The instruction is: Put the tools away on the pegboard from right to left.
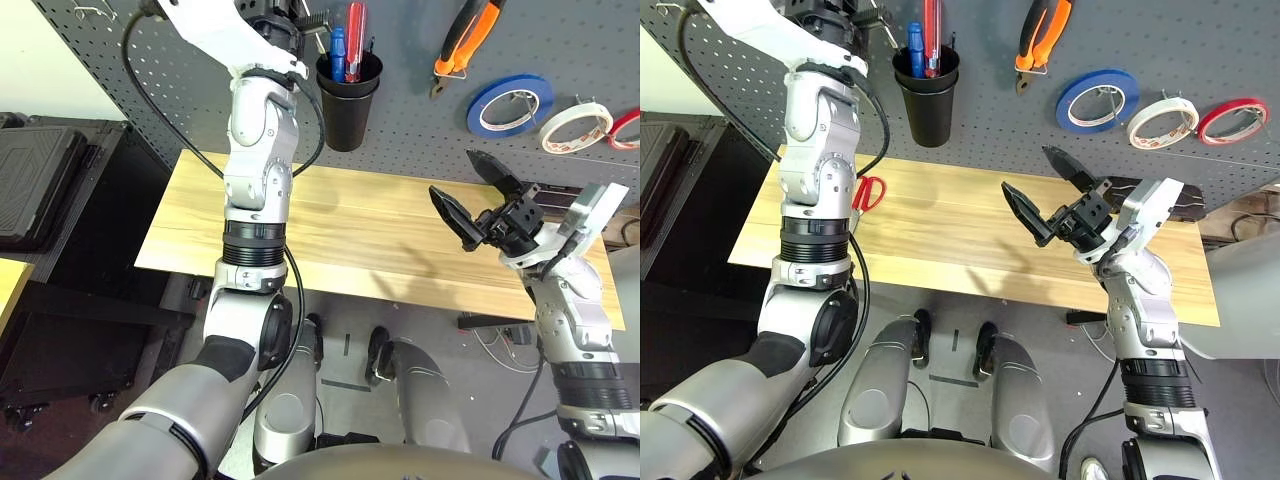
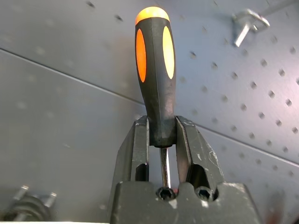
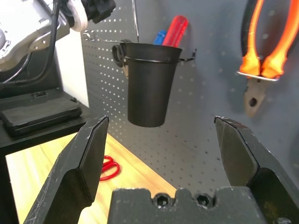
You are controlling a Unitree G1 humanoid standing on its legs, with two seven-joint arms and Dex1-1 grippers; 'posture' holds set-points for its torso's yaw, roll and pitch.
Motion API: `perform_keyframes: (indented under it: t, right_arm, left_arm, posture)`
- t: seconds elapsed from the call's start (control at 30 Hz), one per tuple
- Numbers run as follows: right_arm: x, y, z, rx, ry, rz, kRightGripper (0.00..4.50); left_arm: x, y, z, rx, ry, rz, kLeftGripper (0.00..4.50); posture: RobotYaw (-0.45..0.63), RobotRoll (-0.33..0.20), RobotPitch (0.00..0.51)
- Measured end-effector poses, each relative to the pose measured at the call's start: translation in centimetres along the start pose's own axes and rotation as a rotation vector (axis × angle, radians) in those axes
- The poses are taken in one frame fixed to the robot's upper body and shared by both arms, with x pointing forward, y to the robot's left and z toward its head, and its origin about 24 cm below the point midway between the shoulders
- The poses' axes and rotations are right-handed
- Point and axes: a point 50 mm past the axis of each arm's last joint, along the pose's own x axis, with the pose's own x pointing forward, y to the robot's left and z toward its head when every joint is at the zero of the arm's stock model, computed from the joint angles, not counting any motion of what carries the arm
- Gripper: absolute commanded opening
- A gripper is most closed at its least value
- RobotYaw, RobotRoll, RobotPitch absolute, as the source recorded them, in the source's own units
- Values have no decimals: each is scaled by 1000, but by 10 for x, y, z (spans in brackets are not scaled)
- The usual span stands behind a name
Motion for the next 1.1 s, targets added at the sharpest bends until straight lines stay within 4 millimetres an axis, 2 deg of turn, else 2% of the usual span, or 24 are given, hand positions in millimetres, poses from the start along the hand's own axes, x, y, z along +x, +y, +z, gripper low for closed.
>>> perform_keyframes:
  t: [0.17, 0.33, 0.5, 0.67, 0.83, 0.97, 1.1]
  right_arm:
    - [-1, 1, 1, -2, 0, -8, 4500]
    - [-1, 1, 3, -8, -7, -17, 4500]
    - [0, 1, 4, -11, -10, -15, 4500]
    - [2, 1, 5, -16, -19, -8, 4500]
    - [3, 1, 5, -15, -20, 1, 4500]
    - [3, 1, 3, -9, -8, 14, 4500]
    - [0, 1, -7, 6, 79, 19, 4500]
  left_arm:
    - [-3, -1, -7, 33, 9, -17, 670]
    - [-8, 4, -15, 46, 37, -6, 2420]
    - [-8, 6, -13, 53, 33, -2, 4442]
    - [-6, 11, 0, 93, -8, -8, 4482]
    - [-5, 18, 36, 153, -82, 0, 4482]
    - [-16, 32, 58, 228, -69, 16, 4482]
    - [-31, 50, 71, 308, 45, 41, 4482]
  posture:
    - [95, 0, 232]
    - [103, 0, 237]
    - [114, 0, 239]
    - [135, 0, 241]
    - [156, 0, 245]
    - [186, 0, 255]
    - [217, 0, 265]
